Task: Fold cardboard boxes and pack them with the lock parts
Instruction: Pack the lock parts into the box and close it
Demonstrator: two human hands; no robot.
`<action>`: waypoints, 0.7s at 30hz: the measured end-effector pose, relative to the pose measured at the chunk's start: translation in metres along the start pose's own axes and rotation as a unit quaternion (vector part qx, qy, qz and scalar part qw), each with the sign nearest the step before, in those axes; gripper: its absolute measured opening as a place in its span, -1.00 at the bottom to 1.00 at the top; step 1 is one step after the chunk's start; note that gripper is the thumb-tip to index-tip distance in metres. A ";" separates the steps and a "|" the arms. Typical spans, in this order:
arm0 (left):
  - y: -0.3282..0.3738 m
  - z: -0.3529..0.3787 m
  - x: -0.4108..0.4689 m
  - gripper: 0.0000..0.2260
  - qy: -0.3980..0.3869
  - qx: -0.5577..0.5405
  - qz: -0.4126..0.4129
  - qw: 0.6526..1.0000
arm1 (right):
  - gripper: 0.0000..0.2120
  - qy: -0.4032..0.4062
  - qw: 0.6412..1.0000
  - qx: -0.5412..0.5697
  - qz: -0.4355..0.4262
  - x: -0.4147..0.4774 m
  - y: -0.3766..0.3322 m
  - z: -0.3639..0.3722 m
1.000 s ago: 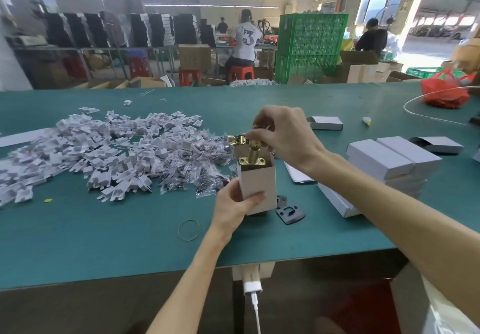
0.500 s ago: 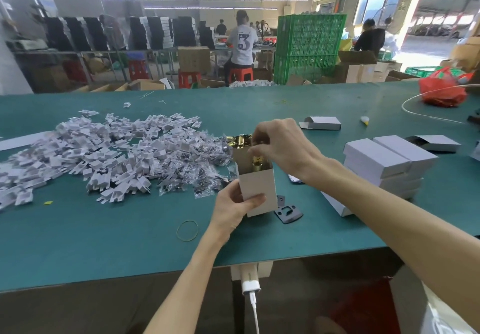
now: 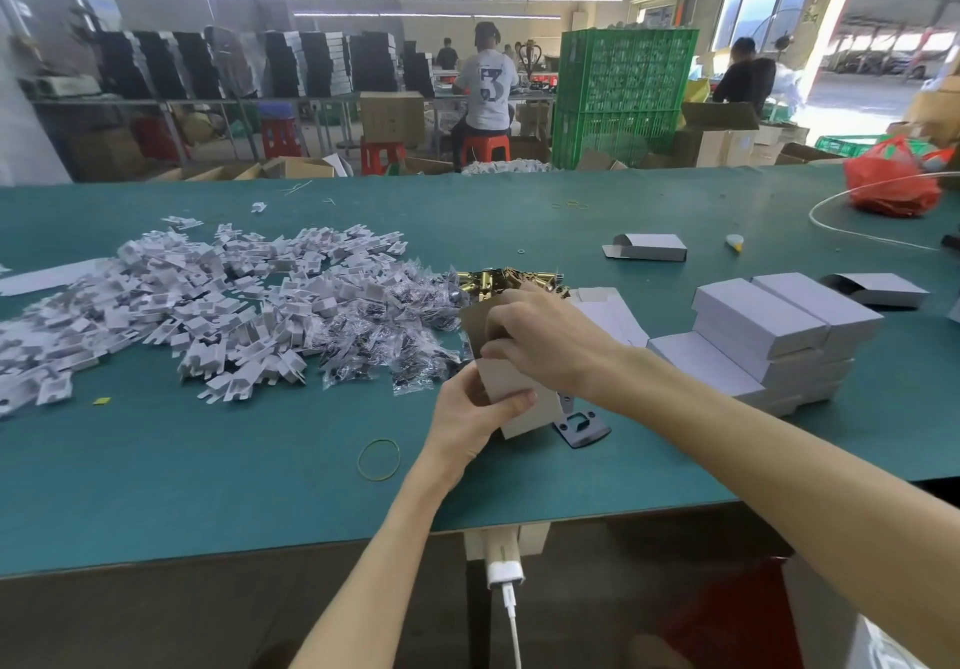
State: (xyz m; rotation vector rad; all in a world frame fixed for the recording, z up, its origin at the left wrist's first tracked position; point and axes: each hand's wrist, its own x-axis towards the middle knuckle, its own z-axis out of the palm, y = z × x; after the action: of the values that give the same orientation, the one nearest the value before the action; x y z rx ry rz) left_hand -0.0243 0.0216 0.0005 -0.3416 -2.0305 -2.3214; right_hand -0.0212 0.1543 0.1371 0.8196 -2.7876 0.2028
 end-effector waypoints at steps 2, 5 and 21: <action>0.001 0.001 -0.001 -0.64 0.000 0.001 0.002 1.000 | -0.68 -0.018 0.999 -0.031 -0.013 -0.002 0.001 0.004; 0.001 0.002 -0.001 -0.62 -0.005 0.007 0.001 1.000 | -0.63 -0.029 0.997 -0.063 -0.015 -0.005 0.003 0.011; 0.003 0.001 0.000 -0.79 0.032 0.061 -0.034 0.997 | -0.80 0.117 0.990 -0.072 -0.022 -0.005 -0.021 0.019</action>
State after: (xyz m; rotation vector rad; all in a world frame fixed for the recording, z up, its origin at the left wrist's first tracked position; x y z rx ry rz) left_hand -0.0241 0.0226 0.0032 -0.1948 -2.1730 -2.2008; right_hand -0.0092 0.1358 0.1187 0.7672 -2.5291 0.0822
